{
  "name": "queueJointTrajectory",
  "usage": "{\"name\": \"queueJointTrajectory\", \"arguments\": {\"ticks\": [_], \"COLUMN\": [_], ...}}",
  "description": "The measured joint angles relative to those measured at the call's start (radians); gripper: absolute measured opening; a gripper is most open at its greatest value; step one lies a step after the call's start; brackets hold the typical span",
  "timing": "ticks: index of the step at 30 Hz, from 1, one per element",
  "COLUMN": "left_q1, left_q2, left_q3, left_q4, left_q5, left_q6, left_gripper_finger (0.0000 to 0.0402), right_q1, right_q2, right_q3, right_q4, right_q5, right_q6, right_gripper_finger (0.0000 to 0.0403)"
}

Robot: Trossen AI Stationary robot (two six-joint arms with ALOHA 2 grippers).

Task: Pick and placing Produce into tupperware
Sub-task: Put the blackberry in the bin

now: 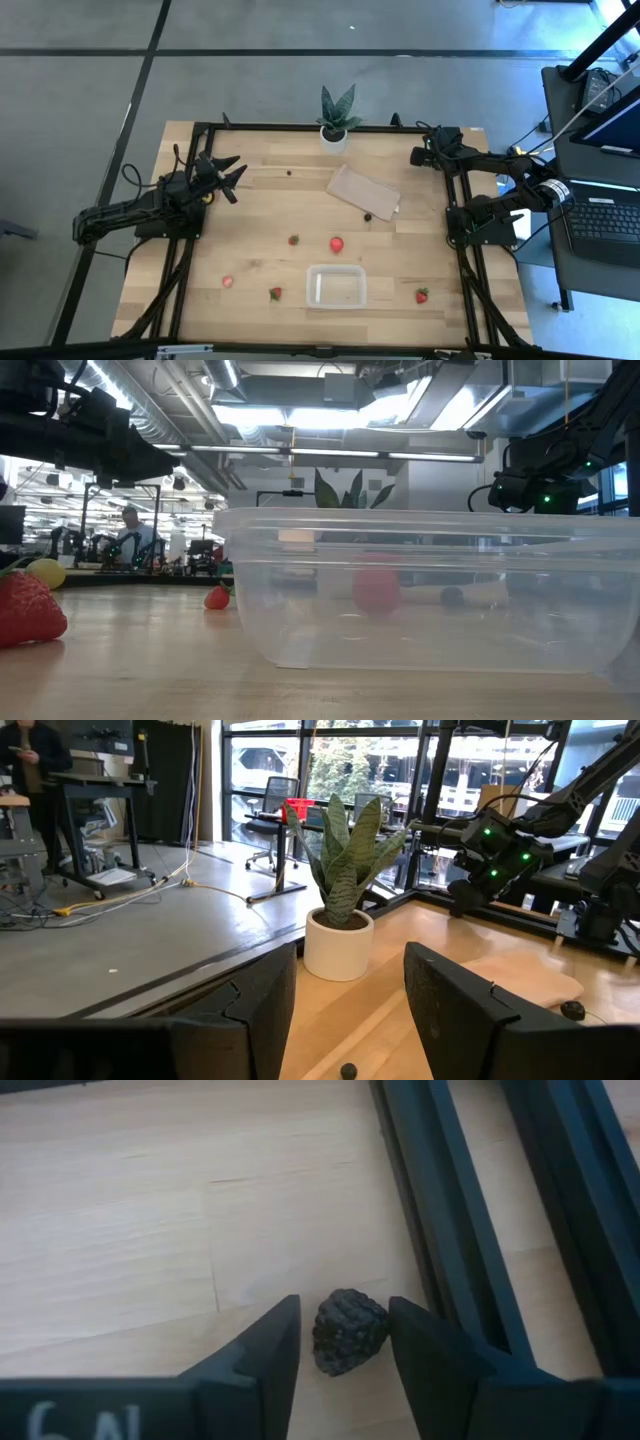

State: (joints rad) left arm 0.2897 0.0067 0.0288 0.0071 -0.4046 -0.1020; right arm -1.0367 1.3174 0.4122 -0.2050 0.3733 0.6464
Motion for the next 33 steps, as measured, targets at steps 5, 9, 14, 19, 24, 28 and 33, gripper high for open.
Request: {"name": "queueJointTrajectory", "arguments": {"ticks": [5, 9, 14, 19, 24, 28, 33], "left_q1": [0.0, 0.0, 0.0, 0.0, 0.0, 0.0, 0.0], "left_q2": [0.0, 0.0, 0.0, 0.0, 0.0, 0.0, 0.0], "left_q3": [0.0, 0.0, 0.0, 0.0, 0.0, 0.0, 0.0], "left_q4": [0.0, 0.0, 0.0, 0.0, 0.0, 0.0, 0.0], "left_q5": [0.0, 0.0, 0.0, 0.0, 0.0, 0.0, 0.0], "left_q6": [0.0, 0.0, 0.0, 0.0, 0.0, 0.0, 0.0], "left_gripper_finger": [0.0179, 0.0179, 0.0179, 0.0179, 0.0179, 0.0179, 0.0179], "right_q1": [0.0, 0.0, 0.0, 0.002, 0.012, 0.012, 0.012], "right_q2": [0.0, 0.0, 0.0, -0.001, -0.001, -0.001, -0.001], "right_q3": [0.0, 0.0, 0.0, 0.0, 0.0, 0.001, 0.001], "right_q4": [-0.001, -0.004, -0.006, -0.005, -0.007, -0.008, -0.008], "right_q5": [-0.01, -0.018, -0.021, -0.025, -0.024, -0.024, -0.025], "right_q6": [0.0, -0.002, -0.003, 0.004, 0.001, 0.0, -0.002], "right_gripper_finger": [0.0145, 0.0139, 0.0136, 0.0126, 0.0109, 0.0102, 0.01]}}
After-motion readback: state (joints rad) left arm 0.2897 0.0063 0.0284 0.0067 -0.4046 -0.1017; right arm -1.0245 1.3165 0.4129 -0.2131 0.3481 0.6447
